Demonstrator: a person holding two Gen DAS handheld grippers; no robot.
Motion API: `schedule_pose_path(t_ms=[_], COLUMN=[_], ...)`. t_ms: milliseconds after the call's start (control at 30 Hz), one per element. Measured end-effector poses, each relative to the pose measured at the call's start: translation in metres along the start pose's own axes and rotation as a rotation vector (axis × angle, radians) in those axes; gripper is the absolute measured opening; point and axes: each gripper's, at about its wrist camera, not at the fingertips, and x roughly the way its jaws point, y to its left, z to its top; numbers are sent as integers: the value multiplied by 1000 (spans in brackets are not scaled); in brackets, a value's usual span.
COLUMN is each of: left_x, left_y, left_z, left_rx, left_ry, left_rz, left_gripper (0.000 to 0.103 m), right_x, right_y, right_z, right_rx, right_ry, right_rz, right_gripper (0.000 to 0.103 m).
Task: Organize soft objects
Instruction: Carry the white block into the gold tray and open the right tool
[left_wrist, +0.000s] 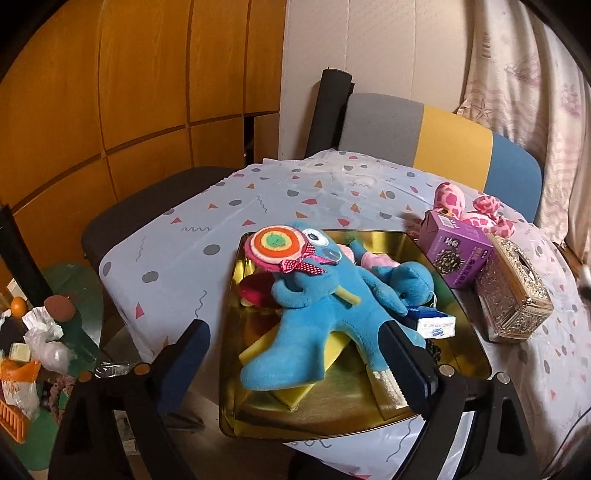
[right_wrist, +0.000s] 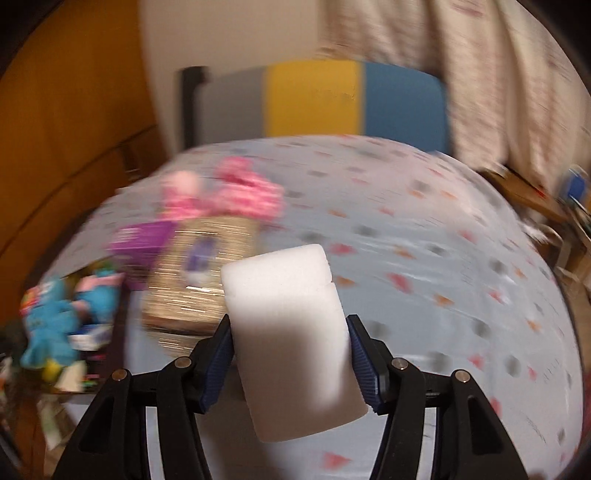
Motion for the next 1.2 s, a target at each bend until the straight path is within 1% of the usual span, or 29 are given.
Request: schedule_pose_path(t_ms=[33,67,133,200,267,333,400,533,600,700,767,800,867,1033,1100,1200], left_x=[0,0,-1,0,0,-1,1,2,1,-1,-2,-2,-3,-11,-15,-18], left_y=[1,1,5,7,10,13,16,16,15,12,10,8,5,-1,-3,-7], left_z=[0,-1,-1,-1,-2,-3,-4,-5,-5,-5,-4,-4,-4,-6,-7,-8], left_rx=[-1,-5,-16,-21,-33,-46,-56,-53,-46,-37,-37,-38,-37,-47,-50,-48], left_ry=[1,1,-4,-1,2,2,16,22,19,2,0,0,5,-10,-19,-16], left_rz=[3,6,11,19,22,25,31,43,51,69,75,82,94,95,98,87], left_gripper=[99,101,102,103,103,103,103,103,103,103,103,103,103,103,103,103], right_x=[1,4,13,30,49,74,99,141,160,157,151,146,134,103,91,73], right_y=[16,40,80,126,158,190,220,257,274,282,281,278,273,264,256,243], right_z=[4,9,15,23,28,33,32,17,6,0,2,4,8,8,2,-11], right_rx=[-25,-57,-105,-153,-176,-178,-189,-243,-283,-342,-342,-332,-323,-290,-272,-237], right_ry=[-5,-4,2,24,46,86,139,236,292,264,260,255,214,133,98,69], right_rz=[34,86,169,251,292,334,343,315,306,273,282,293,314,360,348,337], right_gripper=[59,59,59,59,60,60,60,61,65,65,72,80,87,87,87,87])
